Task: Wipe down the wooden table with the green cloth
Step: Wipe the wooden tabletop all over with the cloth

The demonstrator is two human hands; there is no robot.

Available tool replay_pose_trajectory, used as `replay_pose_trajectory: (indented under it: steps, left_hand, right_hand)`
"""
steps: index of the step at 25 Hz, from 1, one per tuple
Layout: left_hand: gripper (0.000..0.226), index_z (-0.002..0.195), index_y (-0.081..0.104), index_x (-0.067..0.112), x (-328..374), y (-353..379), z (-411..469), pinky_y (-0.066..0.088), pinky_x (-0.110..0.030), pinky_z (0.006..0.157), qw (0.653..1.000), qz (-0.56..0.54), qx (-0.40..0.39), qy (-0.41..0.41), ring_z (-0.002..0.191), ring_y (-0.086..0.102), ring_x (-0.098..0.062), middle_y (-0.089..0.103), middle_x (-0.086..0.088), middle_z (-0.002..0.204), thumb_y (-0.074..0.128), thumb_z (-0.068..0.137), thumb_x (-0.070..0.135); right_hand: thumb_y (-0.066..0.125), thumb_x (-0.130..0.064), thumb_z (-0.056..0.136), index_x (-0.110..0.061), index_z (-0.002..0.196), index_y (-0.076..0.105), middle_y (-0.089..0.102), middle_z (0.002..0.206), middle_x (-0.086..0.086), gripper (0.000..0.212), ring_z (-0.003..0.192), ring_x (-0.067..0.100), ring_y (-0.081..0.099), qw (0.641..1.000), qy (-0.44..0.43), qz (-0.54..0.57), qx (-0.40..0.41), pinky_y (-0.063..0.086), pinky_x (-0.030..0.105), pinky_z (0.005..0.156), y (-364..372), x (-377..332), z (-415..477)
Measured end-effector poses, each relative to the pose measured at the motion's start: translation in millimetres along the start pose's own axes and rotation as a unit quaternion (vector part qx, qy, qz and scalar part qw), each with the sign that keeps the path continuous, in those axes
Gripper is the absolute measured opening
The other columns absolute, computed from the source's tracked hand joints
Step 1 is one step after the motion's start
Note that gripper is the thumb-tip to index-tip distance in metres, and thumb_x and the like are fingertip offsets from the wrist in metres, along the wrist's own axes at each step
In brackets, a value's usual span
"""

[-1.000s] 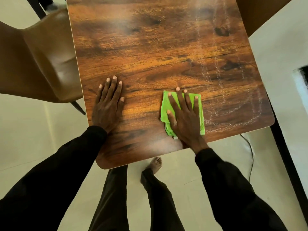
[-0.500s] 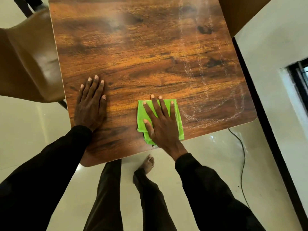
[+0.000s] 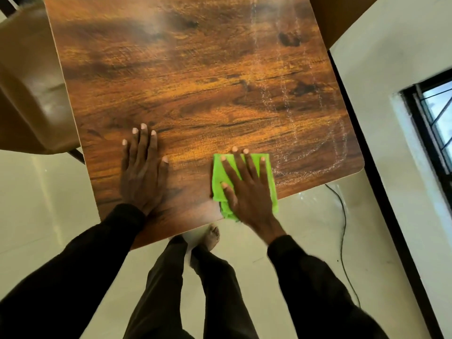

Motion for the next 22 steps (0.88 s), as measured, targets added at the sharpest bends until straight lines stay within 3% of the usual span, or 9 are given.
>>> replay_pose_trajectory:
  steps: [3,6,9,11,15,18,22]
  left_hand:
    - [0.062,0.166,0.022,0.001,19,12,0,0.016,-0.060,0.132,0.999,0.006,-0.011,0.039,0.164,0.013,-0.036,0.015,-0.020,0.175,0.034,0.113,0.031]
    - [0.062,0.167,0.022,0.003,21,15,17,0.015,-0.058,0.132,0.998,0.016,-0.008,0.054,0.165,0.012,-0.033,0.015,-0.018,0.176,0.033,0.113,0.032]
    - [0.062,0.166,0.023,0.002,24,18,32,0.014,-0.058,0.132,0.998,0.023,-0.014,0.065,0.165,0.012,-0.034,0.015,-0.018,0.176,0.032,0.113,0.032]
    - [0.062,0.166,0.023,0.001,29,20,43,0.013,-0.058,0.132,0.998,0.021,-0.016,0.055,0.164,0.012,-0.035,0.015,-0.019,0.175,0.033,0.113,0.031]
    - [0.063,0.167,0.022,0.003,49,32,56,0.013,-0.057,0.133,0.998,0.029,-0.018,0.047,0.165,0.011,-0.034,0.014,-0.018,0.176,0.035,0.113,0.033]
    - [0.063,0.167,0.021,0.005,55,34,59,0.013,-0.054,0.134,0.999,0.028,-0.011,0.037,0.165,0.010,-0.032,0.013,-0.016,0.177,0.034,0.113,0.034]
    - [0.063,0.168,0.020,0.008,55,36,58,0.013,-0.051,0.134,0.999,0.025,-0.019,0.028,0.166,0.009,-0.028,0.013,-0.012,0.177,0.031,0.113,0.036]
  right_hand:
    - [0.030,-0.047,0.114,-0.025,0.174,0.024,0.011,0.184,0.008,0.064,0.171,0.034,0.006,0.997,0.070,-0.012,0.012,0.008,0.066,0.133,-12,29,58]
    - [0.035,-0.049,0.113,-0.025,0.174,0.027,0.012,0.183,0.010,0.066,0.170,0.035,0.007,1.000,-0.002,0.003,0.006,0.010,0.067,0.133,-3,-13,68]
    - [0.037,-0.049,0.114,-0.025,0.172,0.031,0.017,0.183,0.010,0.063,0.170,0.035,0.010,0.998,-0.066,0.006,-0.013,0.011,0.067,0.134,8,-15,7]
    - [0.035,-0.047,0.115,-0.024,0.172,0.032,0.017,0.183,0.010,0.062,0.170,0.034,0.010,0.999,-0.043,0.010,-0.004,0.013,0.068,0.133,-2,23,0]
    - [0.034,-0.046,0.115,-0.025,0.174,0.027,0.013,0.183,0.008,0.063,0.170,0.034,0.009,1.000,0.020,0.001,0.016,0.009,0.066,0.134,-16,70,73]
    - [0.033,-0.051,0.113,-0.027,0.174,0.026,0.011,0.184,0.009,0.066,0.171,0.035,0.006,0.999,-0.048,0.006,-0.004,0.009,0.067,0.133,-8,31,86]
    - [0.033,-0.050,0.115,-0.026,0.173,0.028,0.015,0.183,0.009,0.064,0.170,0.035,0.009,0.990,-0.137,0.009,-0.033,0.012,0.068,0.134,5,34,12]
Point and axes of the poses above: each hand's wrist, its own z-axis towards the middle knuckle, its own y-axis out of the palm, x = y × z, the point moved 9 cm from there along z, towards the middle knuckle
